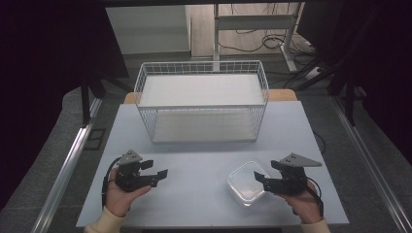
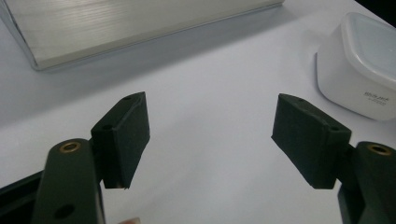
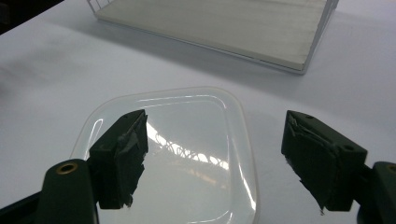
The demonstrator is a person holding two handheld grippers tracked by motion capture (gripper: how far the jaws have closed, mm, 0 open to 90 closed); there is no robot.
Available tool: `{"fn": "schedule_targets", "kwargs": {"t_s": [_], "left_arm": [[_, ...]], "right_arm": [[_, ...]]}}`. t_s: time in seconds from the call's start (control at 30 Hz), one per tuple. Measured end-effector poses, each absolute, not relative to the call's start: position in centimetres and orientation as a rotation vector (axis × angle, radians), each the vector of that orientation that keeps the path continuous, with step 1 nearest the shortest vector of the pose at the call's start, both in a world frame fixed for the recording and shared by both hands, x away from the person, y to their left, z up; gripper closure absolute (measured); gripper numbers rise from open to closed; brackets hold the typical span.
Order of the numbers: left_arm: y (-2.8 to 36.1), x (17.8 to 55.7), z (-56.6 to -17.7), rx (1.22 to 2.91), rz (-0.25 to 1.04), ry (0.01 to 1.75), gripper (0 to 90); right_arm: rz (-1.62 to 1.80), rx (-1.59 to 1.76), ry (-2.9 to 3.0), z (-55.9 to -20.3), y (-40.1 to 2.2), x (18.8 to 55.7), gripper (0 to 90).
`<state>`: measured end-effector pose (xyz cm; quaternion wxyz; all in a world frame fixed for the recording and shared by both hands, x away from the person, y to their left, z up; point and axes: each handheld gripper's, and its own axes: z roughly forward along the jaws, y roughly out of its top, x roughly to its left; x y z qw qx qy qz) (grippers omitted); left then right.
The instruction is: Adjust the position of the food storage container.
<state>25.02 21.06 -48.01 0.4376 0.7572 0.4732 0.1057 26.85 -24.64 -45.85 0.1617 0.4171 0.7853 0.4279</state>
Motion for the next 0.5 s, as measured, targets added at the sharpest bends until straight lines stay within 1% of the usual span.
{"fn": "schedule_targets", "kwargs": {"t_s": [0.5], "left_arm": [[21.04, 25.13, -48.26, 1.887, 0.249, 1.184, 27.2]], "right_arm": [[1.238, 1.222, 2.202, -45.58, -25.09, 26.84, 23.9]]}}
